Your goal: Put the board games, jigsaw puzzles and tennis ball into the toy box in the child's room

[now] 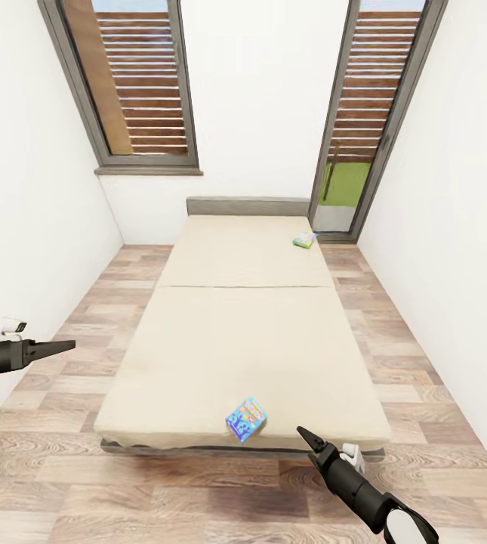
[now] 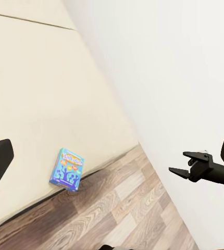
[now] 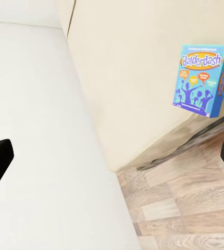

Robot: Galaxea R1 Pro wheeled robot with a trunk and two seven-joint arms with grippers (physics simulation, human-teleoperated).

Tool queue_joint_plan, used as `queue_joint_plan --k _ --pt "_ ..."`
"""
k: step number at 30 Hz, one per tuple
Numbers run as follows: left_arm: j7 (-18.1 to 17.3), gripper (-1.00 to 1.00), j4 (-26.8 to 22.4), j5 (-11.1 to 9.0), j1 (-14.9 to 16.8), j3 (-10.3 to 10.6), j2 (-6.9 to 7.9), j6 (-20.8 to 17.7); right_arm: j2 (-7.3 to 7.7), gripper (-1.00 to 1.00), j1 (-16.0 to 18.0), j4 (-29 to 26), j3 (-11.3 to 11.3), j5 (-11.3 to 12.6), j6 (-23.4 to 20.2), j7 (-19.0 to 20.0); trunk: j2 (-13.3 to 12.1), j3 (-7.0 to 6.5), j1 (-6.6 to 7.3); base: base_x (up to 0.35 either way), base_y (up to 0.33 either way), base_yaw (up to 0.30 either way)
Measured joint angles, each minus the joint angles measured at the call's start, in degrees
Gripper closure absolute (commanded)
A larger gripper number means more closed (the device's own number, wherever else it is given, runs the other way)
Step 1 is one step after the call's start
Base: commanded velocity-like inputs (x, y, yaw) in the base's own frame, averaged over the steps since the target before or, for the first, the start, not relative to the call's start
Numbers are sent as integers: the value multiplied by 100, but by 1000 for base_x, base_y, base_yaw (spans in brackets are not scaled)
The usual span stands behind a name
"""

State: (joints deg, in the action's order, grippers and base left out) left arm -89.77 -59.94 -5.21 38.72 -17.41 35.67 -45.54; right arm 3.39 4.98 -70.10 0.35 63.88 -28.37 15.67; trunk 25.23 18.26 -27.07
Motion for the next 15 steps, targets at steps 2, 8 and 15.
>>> queue_joint_plan --k 2,8,15 --pt "0 -100 0 0 0 0 0 0 0 -100 0 0 0 0 0 0 0 -2 0 0 0 0" --pt "0 -100 0 0 1 0 0 0 0 -100 0 0 -2 1 0 0 0 -27 0 0 0 0" --pt "0 -100 0 0 0 0 0 0 0 -100 0 -1 3 -4 1 0 0 -87 0 0 0 0"
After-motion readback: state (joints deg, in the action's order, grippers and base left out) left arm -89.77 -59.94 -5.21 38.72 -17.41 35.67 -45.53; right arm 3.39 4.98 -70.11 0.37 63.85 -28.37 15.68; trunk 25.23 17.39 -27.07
